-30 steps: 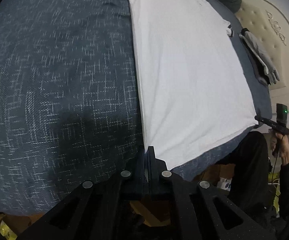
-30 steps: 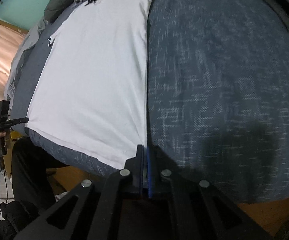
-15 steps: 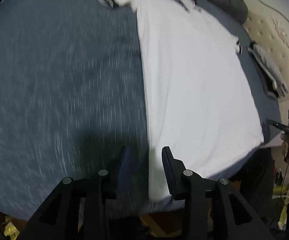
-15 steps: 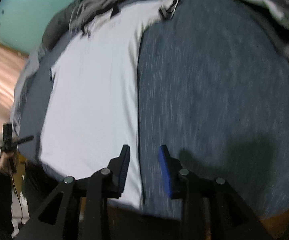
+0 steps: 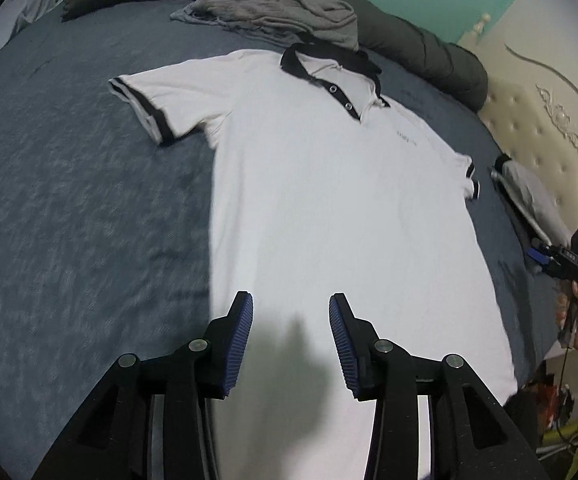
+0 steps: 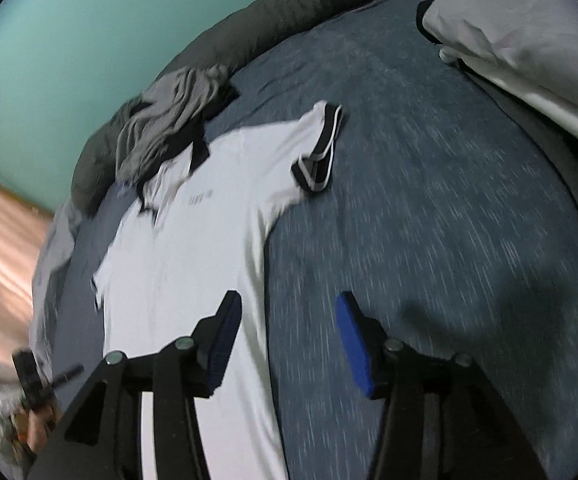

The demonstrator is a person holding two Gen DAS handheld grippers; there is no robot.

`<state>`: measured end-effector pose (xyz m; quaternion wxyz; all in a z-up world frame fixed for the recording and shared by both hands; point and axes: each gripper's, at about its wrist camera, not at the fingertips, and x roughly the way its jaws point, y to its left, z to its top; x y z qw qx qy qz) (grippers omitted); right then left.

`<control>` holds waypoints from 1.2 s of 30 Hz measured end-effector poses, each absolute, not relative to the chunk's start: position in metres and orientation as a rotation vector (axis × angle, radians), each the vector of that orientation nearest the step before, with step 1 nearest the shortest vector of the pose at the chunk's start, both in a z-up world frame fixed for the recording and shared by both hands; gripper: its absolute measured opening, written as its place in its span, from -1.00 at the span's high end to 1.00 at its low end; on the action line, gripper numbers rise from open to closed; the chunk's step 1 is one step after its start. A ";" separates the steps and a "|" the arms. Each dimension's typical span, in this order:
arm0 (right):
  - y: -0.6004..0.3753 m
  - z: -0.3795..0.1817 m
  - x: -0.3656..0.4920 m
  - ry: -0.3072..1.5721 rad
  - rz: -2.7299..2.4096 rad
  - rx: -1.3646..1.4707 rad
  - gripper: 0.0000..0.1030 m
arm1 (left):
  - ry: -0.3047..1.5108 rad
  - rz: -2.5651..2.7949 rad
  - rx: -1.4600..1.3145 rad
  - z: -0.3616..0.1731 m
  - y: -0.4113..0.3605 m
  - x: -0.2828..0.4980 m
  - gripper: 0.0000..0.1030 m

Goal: Fold clothes
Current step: 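Move the right gripper to the black-trimmed sleeve cuff and grasp it, then fold the sleeve across the shirt body with the right gripper and release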

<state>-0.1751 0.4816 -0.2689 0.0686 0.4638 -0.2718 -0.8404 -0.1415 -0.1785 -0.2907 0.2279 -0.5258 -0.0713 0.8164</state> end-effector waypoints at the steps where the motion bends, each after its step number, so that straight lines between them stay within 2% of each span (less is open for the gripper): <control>1: 0.482 -0.271 -0.182 -0.847 -2.540 1.391 0.01 | -0.201 2.249 -1.443 -0.294 -0.172 -0.144 0.14; 4: 0.492 -0.283 -0.207 -0.939 -2.573 1.362 -0.17 | -0.206 2.265 -1.426 -0.303 -0.161 -0.156 0.12; 12: 0.499 -0.304 -0.269 -0.975 -2.643 1.343 -0.26 | -0.241 2.336 -1.365 -0.324 -0.145 -0.179 0.08; 20: 0.508 -0.321 -0.321 -0.986 -2.676 1.354 -0.26 | -0.243 2.376 -1.333 -0.338 -0.147 -0.191 0.00; 23: 0.508 -0.330 -0.336 -0.951 -2.682 1.377 -0.26 | -0.271 2.386 -1.335 -0.342 -0.149 -0.192 -0.16; 29: 0.504 -0.339 -0.353 -0.862 -2.715 1.374 -0.26 | -0.263 2.396 -1.333 -0.344 -0.149 -0.197 -0.17; 31: 0.501 -0.338 -0.357 -0.816 -2.723 1.373 -0.05 | -0.262 2.395 -1.331 -0.344 -0.149 -0.196 -0.17; 33: 0.497 -0.336 -0.360 -0.765 -2.730 1.372 0.41 | -0.258 2.393 -1.333 -0.346 -0.148 -0.196 -0.17; 36: 0.488 -0.333 -0.363 -0.716 -2.717 1.340 0.78 | -0.260 2.387 -1.335 -0.347 -0.147 -0.197 -0.17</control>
